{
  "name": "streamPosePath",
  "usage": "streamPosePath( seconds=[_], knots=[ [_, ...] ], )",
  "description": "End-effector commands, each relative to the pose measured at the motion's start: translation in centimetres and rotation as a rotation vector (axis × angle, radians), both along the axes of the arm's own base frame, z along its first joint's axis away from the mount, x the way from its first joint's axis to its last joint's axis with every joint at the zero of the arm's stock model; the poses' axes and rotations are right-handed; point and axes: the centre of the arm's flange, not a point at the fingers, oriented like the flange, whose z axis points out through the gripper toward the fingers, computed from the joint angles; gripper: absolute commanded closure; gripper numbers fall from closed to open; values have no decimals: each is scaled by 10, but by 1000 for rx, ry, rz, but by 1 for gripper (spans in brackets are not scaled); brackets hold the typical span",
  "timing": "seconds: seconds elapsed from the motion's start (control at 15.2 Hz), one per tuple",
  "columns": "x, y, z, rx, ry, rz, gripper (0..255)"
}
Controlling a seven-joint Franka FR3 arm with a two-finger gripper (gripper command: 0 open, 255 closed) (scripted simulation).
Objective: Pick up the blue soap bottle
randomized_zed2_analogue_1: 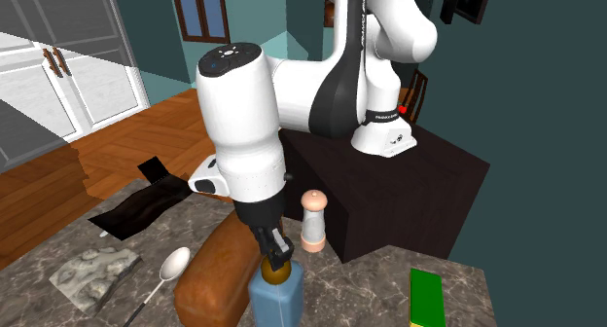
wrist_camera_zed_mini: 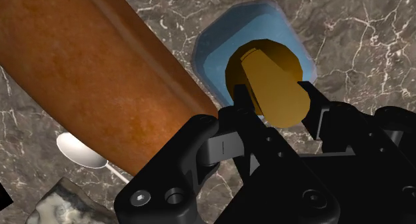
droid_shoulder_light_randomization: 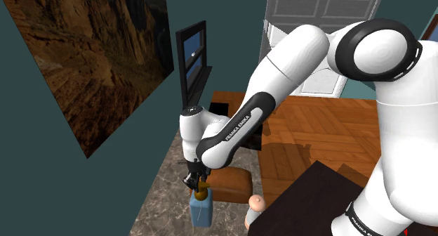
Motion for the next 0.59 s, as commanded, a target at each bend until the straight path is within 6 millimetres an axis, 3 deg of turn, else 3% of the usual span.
streamPosePath(
  seconds=[0.0, 0.4, 0.53],
  knots=[
    [0, 0, 0, 0, 0, 0, 255],
    [0, 0, -1, 0, 0, 0, 255],
    [0, 0, 10, 0, 0, 0, 255]
  ],
)
